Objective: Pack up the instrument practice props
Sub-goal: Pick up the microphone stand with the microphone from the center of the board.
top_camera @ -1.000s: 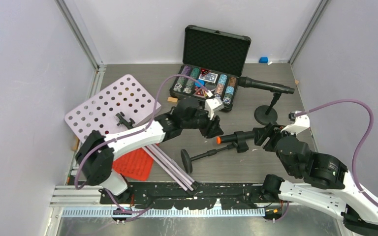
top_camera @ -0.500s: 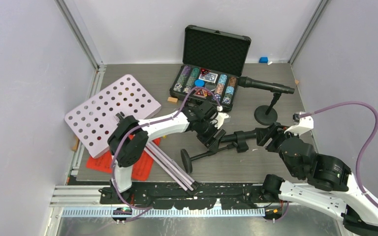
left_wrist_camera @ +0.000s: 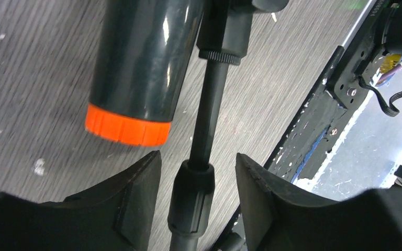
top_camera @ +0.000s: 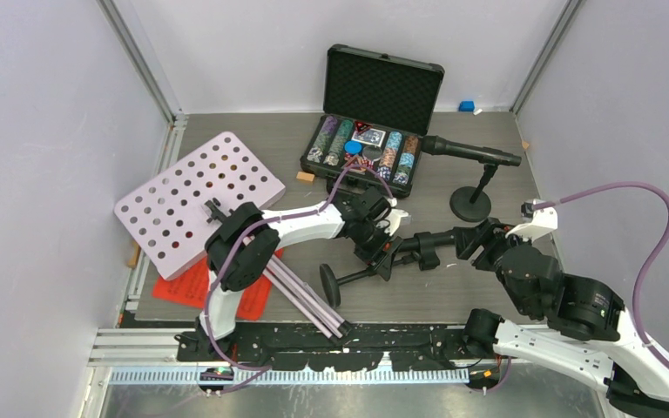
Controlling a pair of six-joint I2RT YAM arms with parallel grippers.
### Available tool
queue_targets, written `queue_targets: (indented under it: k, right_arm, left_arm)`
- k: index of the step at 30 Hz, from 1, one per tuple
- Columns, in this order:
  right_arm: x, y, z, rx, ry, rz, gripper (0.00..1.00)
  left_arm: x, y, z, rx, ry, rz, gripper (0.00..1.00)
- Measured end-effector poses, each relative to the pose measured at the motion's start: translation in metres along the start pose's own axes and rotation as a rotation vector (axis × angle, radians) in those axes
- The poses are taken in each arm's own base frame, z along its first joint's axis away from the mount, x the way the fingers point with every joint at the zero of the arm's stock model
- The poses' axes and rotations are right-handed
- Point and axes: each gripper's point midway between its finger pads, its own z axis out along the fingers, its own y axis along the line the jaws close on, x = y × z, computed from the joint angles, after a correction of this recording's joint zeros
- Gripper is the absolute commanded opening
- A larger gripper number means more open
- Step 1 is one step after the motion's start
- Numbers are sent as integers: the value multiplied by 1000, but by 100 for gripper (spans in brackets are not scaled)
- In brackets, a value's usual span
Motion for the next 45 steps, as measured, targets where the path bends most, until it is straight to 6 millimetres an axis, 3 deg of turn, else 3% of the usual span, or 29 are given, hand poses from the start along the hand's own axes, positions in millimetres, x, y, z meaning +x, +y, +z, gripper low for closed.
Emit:
queue_targets:
  k: [3, 9, 19, 24, 30, 35, 40, 45]
  right_arm:
    - [-1, -1, -1, -4, -5, 8, 64]
    - [-1, -2, -2, -3, -4, 7, 64]
    - [-1, -4, -2, 0, -9, 7, 64]
    - [-4, -6, -4, -2, -22, 20, 64]
    - [-4, -8, -3, 7, -28, 22, 64]
    - [-3, -7, -2, 12, -28, 52, 65]
    - [15, -6, 8, 46, 4, 75, 68]
    - [49, -10, 23, 111, 55, 127, 73]
  left_arm:
    - [-2, -3, 5, 25, -7, -15, 24]
    - [-2, -6, 11, 67, -34, -16, 1]
    - [-1, -6, -2, 44, -169, 26, 0]
    - [-5, -6, -28, -11, -285, 74, 0]
    - [-30, -15, -63, -70, -464, 168, 0]
    - [-31, -13, -75, -127, -544, 217, 0]
    - [-28, -13, -80, -170, -572, 261, 0]
    - [-26, -16, -92, -198, -611, 282, 0]
